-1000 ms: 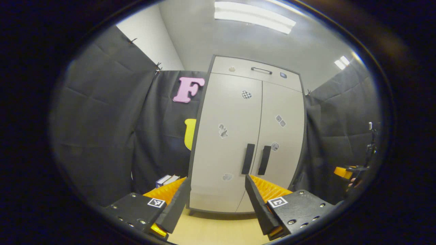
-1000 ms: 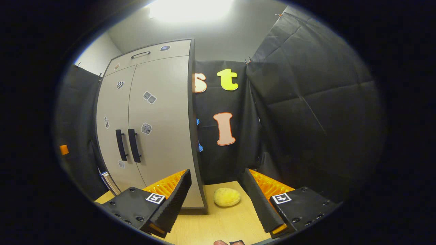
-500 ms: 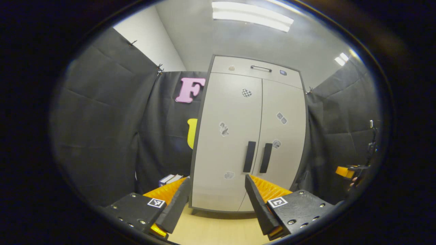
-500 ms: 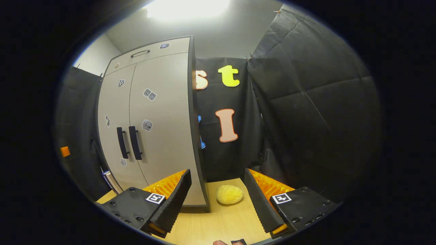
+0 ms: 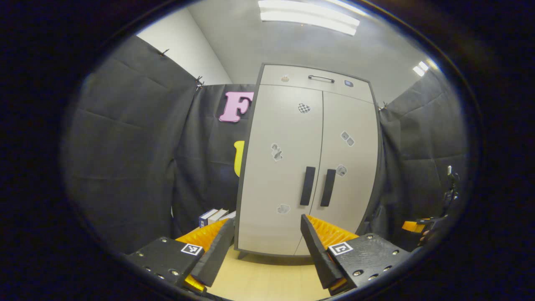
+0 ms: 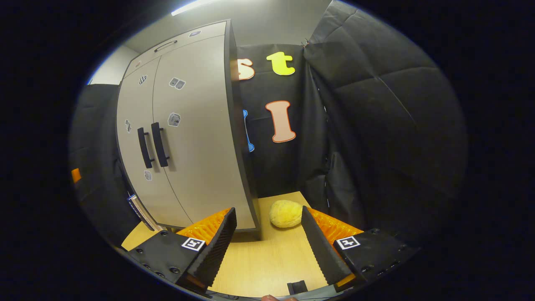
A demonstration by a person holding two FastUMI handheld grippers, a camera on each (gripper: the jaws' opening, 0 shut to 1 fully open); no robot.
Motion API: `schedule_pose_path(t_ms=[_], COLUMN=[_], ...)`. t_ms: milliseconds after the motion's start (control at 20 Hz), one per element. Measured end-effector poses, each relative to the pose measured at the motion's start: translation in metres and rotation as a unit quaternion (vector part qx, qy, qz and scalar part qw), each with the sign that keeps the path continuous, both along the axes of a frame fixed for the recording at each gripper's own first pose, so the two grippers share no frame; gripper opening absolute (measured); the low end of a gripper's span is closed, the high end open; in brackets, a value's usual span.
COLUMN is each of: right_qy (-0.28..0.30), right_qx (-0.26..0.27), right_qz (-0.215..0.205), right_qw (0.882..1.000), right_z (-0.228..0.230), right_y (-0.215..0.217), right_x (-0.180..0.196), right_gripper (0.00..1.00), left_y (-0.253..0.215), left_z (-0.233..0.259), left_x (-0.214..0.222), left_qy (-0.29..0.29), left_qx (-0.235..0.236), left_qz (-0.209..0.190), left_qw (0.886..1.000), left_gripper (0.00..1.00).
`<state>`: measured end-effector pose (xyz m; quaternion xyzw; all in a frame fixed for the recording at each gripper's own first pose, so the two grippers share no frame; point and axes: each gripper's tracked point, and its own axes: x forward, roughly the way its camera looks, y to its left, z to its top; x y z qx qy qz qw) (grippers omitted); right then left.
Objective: Open the right door of the double-door shoe cabinet with the right hand, and open the left door with the left hand.
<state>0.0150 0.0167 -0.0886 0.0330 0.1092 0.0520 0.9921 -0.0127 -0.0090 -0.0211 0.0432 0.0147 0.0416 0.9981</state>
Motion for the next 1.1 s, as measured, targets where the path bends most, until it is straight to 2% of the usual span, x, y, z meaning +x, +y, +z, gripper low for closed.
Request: schedule_pose_path(t_ms=[150,200,250,450,600,800,850,950,1100], right_qy=[-0.002,0.003,0.004,-0.008,-0.029,-0.039,-0.042,-0.053,-0.072], right_qx=[0.003,-0.001,0.001,0.025,0.024,0.021,0.021,0.016,0.003], right_qz=[0.015,0.017,0.026,0.076,0.096,0.109,0.112,0.113,0.107], right_qw=[1.000,1.000,1.000,0.997,0.995,0.993,0.993,0.992,0.992], right_z=[0.018,0.024,0.033,0.069,0.087,0.096,0.100,0.108,0.112], right_y=[0.038,0.051,0.067,0.140,0.182,0.224,0.233,0.248,0.270], right_x=[0.002,0.004,0.006,0.015,0.025,0.047,0.052,0.062,0.080], right_gripper=[0.98,0.98,0.98,0.98,0.98,0.98,0.98,0.98,0.97], left_y=[0.019,0.022,0.024,0.059,0.088,0.115,0.122,0.135,0.150], left_z=[-0.010,-0.014,-0.015,-0.014,-0.021,-0.033,-0.036,-0.044,-0.053], left_x=[0.009,0.012,0.016,0.026,0.029,0.031,0.031,0.030,0.031], left_qy=[0.009,0.012,0.011,0.005,0.006,0.009,0.011,0.014,0.019], left_qx=[0.009,0.003,-0.003,0.006,0.008,-0.020,-0.025,-0.028,-0.021], left_qz=[0.004,-0.001,-0.010,-0.018,-0.013,-0.015,-0.012,-0.009,-0.007], left_qw=[1.000,1.000,1.000,1.000,1.000,1.000,1.000,0.999,1.000], left_gripper=[0.90,0.93,0.90,0.96,0.93,0.93,0.90,0.93,0.93])
